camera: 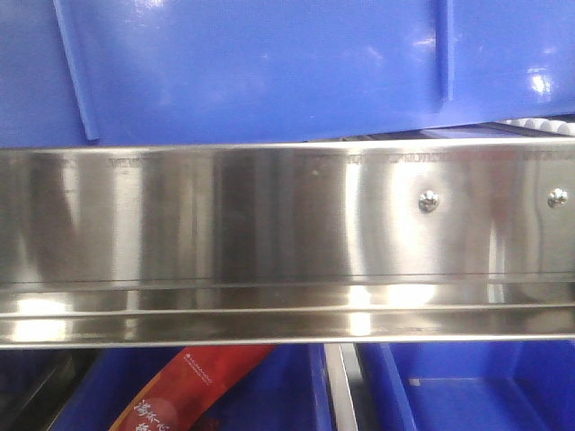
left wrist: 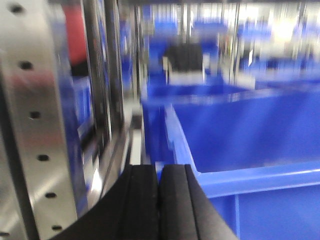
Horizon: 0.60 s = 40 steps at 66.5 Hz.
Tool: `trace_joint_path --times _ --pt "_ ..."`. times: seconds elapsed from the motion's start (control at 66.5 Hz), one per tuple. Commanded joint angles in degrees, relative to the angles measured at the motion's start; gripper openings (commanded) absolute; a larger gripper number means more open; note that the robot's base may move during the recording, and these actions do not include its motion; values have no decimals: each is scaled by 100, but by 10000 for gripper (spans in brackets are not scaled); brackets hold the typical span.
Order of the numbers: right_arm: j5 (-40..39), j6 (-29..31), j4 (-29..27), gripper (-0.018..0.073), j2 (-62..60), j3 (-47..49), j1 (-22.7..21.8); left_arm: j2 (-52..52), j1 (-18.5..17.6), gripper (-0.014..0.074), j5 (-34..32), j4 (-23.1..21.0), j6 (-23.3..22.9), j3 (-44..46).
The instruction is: Move blue bin to conveyor side
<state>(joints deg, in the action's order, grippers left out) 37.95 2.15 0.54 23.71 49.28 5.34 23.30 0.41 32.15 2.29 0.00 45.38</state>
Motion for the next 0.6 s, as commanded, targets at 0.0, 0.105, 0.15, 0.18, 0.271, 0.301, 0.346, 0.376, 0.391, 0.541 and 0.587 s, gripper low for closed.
trace_joint_path --times 0.0,0.105,0.15,0.18,0.271,0.301,0.346,0.376,0.391,0.541,0.587 --pt "786 42 63 -89 661 619 -17 543 -6 -13 292 -47 -65 415" --pt "1652 42 63 -89 1415 1256 -17 995 -6 -13 88 -47 -65 626" --pt "1808 42 63 -89 1616 1446 -17 1135 -6 -13 -51 -51 -65 639" --pt "1819 42 63 -89 1748 1533 -17 1203 -6 -13 -118 -85 -65 639" --pt "1756 42 4 -89 1980 1623 -17 1360 -6 -13 -234 -172 -65 639" --pt "1716 42 -54 -89 2021 1621 -17 1389 -6 -13 -233 -229 -65 639" --pt "1755 42 -255 -89 2080 1621 -17 1422 -6 -13 -233 -229 -65 639" --pt "1798 42 -364 -89 2091 1621 -17 1425 -6 -13 -259 -229 -65 639" --pt "1797 42 -422 -89 2091 1621 -17 1425 -6 -13 -259 -229 -65 639" --pt "1657 42 -582 -89 2247 1759 -17 1579 -6 -13 -144 -229 -65 902" --pt "1766 55 -582 -89 2378 1906 -17 1702 -6 -13 37 -229 -65 1098"
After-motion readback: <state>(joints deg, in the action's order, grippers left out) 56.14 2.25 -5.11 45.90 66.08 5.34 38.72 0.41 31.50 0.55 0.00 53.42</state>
